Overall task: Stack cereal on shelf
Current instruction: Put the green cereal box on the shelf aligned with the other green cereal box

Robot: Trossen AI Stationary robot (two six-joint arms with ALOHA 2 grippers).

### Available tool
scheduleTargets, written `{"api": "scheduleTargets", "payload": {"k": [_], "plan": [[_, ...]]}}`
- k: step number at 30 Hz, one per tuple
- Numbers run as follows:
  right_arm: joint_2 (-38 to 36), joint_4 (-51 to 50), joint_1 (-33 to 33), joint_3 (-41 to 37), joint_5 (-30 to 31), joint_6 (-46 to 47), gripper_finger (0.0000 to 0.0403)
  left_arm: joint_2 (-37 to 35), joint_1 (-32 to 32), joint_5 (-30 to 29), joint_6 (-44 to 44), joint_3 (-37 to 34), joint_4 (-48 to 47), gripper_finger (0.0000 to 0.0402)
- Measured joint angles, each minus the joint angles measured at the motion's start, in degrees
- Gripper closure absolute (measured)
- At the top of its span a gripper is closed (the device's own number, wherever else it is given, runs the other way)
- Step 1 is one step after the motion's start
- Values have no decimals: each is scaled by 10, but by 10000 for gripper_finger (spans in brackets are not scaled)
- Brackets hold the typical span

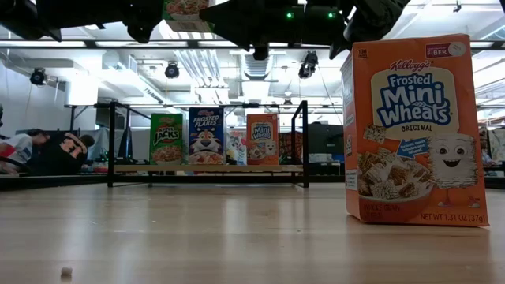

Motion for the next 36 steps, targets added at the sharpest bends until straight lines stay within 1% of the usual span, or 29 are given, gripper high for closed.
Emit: {"api": "scheduleTargets", "payload": {"k": [5,11,16,20,24,28,32,36], "plan": [[0,-3,0,0,0,0,222,-2,0,0,-1,0,-8,225],[0,-12,0,-1,-1,-1,224,-7,0,1,-2,0,-44,178],[-4,-51,0,-1,-4,-7,225,-31,0,18,-2,1,-107,135],[-13,-95,0,-1,-4,-18,225,-57,0,18,-2,29,-201,112],[-28,-166,4,-1,-5,-35,225,-76,0,18,-7,75,-306,105],[-43,-250,11,-3,1,-31,225,-82,-1,20,-11,120,-399,107],[-45,-317,12,-3,-1,-21,225,-73,-2,18,-16,154,-446,109],[-44,-347,12,-3,-1,-26,225,-46,-9,18,-31,166,-456,109]]}}
